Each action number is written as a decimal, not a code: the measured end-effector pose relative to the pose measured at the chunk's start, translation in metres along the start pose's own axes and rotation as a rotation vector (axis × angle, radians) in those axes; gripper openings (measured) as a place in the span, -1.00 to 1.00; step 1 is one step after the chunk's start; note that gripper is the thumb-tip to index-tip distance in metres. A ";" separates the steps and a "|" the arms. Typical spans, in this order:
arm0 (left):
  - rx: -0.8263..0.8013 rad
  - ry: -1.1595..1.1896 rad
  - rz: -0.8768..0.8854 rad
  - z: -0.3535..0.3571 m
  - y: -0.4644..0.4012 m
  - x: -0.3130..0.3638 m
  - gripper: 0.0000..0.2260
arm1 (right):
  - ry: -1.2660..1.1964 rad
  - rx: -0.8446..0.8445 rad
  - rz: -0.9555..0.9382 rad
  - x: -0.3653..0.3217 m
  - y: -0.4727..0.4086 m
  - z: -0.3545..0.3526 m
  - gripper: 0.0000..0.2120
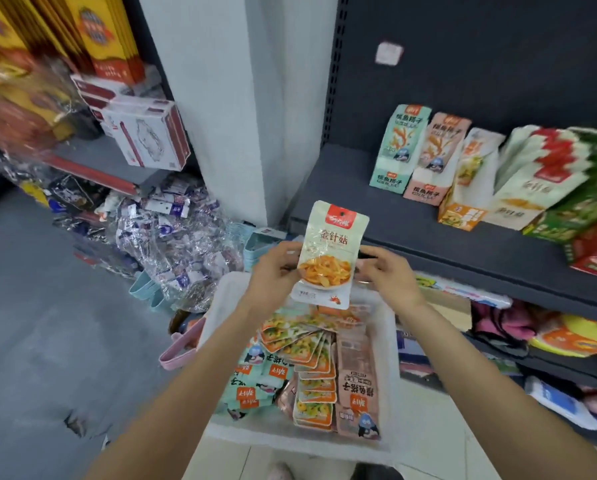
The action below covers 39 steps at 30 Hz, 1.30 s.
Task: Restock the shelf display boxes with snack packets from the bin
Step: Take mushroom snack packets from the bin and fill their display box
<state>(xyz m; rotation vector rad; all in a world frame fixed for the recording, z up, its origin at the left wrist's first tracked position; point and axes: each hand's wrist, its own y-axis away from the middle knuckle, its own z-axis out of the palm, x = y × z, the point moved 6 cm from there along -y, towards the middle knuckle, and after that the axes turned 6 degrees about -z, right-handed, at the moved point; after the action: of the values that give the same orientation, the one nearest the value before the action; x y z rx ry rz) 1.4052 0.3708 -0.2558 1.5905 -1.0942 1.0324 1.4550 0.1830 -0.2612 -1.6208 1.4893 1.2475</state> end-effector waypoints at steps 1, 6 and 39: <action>-0.041 0.010 0.018 0.017 -0.007 0.015 -0.71 | -0.027 0.048 -0.005 -0.002 -0.003 -0.022 -0.73; -0.166 -0.014 0.123 0.108 -0.050 0.086 -0.70 | -0.185 0.275 -0.002 0.001 -0.022 -0.142 -0.91; -0.199 -0.579 0.348 0.362 -0.207 0.214 -0.66 | -0.269 0.377 -0.354 0.022 -0.190 -0.437 -0.80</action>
<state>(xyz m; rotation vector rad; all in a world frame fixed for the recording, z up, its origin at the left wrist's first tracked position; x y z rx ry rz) 1.7063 0.0194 -0.1811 1.6083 -1.8565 0.6527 1.7405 -0.1812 -0.1472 -1.3327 1.1289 0.8837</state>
